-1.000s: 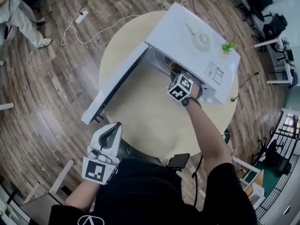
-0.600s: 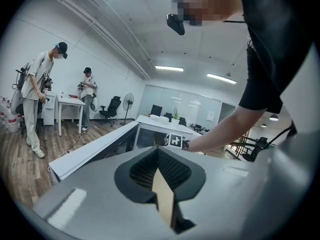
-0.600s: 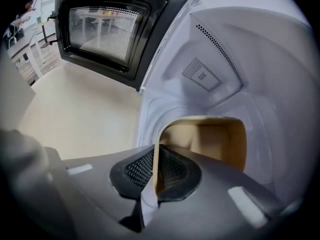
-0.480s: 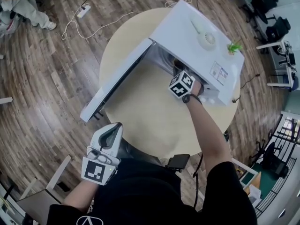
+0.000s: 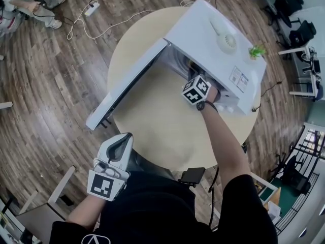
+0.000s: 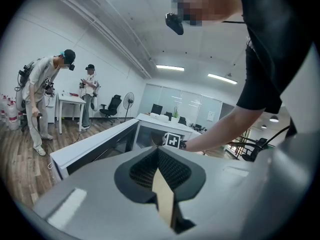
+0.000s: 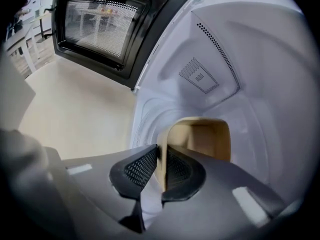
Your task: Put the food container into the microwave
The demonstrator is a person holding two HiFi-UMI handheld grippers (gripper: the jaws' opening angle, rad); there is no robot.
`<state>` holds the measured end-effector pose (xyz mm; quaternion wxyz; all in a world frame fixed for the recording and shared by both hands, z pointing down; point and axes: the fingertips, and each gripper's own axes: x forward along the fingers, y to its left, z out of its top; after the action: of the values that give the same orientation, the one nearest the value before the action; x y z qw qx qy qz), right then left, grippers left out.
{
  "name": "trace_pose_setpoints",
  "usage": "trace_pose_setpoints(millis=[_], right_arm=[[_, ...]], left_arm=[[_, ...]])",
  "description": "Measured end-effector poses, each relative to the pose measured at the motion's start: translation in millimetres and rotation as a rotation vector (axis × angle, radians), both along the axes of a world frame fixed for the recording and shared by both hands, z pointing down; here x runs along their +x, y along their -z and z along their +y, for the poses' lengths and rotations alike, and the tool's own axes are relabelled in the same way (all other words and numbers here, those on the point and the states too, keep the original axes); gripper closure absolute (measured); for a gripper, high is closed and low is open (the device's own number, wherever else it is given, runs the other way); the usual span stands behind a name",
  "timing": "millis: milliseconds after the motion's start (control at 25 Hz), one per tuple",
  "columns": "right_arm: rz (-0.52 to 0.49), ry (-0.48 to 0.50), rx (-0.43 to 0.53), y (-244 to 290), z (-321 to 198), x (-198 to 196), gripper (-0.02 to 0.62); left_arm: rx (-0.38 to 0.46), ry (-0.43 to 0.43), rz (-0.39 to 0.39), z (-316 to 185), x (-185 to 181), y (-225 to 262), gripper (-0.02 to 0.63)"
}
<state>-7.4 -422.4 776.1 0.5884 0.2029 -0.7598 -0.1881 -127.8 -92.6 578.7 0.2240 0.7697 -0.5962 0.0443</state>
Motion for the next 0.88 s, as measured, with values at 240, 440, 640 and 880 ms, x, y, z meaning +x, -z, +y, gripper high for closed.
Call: trace_pose_setpoints(millis=[240, 440, 640, 880], right_arm=[[-0.003, -0.003, 0.037, -2.1, -1.8, 0.2, 0.552], [0.000, -0.013, 0.067, -4.0, -3.3, 1.9, 0.500], [-0.025, -0.030, 0.114, 5.4, -2.4, 4.7, 0.497], [-0.061, -0.034, 0.135, 22.2, 17.7, 7.5, 0.497]], left_arm=[[-0.002, -0.002, -0.005, 2.3, -0.5, -1.6, 0.606], [-0.004, -0.008, -0.002, 7.1, 1.5, -1.8, 0.606], [-0.008, -0.017, -0.005, 10.8, 2.4, -2.5, 0.606], [0.015, -0.024, -0.015, 9.0, 2.4, 6.1, 0.606]])
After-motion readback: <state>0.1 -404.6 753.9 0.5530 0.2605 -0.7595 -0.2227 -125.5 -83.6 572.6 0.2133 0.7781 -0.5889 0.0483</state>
